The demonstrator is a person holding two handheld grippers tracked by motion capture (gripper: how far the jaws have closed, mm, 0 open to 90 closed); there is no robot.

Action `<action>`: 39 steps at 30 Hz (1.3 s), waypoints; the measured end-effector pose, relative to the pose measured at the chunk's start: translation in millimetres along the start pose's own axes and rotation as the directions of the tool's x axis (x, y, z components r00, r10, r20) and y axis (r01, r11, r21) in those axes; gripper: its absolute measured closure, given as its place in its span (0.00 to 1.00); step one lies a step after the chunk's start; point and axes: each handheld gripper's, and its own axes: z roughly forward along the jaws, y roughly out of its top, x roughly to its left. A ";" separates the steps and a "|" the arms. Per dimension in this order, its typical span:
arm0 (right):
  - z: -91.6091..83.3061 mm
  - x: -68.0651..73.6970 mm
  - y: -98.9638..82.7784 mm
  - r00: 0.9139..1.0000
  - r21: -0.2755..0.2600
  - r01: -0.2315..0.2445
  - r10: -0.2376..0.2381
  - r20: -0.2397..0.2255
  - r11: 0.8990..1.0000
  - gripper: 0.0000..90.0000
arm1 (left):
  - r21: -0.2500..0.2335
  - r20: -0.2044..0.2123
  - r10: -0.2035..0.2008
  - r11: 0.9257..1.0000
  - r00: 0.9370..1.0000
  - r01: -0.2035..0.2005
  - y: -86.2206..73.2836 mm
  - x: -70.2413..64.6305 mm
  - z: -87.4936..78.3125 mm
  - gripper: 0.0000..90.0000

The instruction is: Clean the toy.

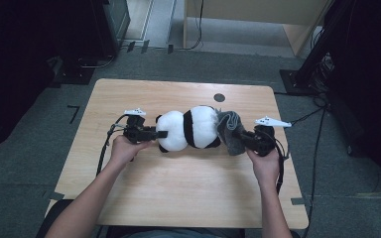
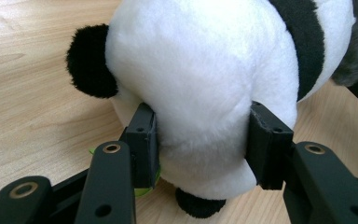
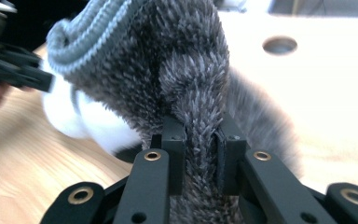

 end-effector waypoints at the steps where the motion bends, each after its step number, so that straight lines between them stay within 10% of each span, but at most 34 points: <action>1: -2.7 4.7 3.9 1.000 -0.009 0.013 -0.013 -0.005 1.000 0.87 | 0.001 0.000 0.001 1.000 1.000 -0.001 0.0 0.1 -0.1 0.58; 9: 4.4 56.1 24.6 0.986 -0.021 0.139 -0.140 -0.091 0.990 0.87 | 0.004 -0.013 -0.002 1.000 1.000 0.002 0.5 -2.7 -0.4 0.57; 27: 104.3 148.3 5.2 0.900 0.085 0.286 -0.237 -0.365 0.955 0.87 | -0.002 -0.021 -0.004 1.000 1.000 0.004 -1.0 -4.4 -0.5 0.57; 39: 130.4 128.7 -22.4 0.910 0.159 0.323 -0.260 -0.324 0.933 0.87 | 0.007 -0.023 0.001 1.000 1.000 -0.001 -1.2 -6.4 1.5 0.58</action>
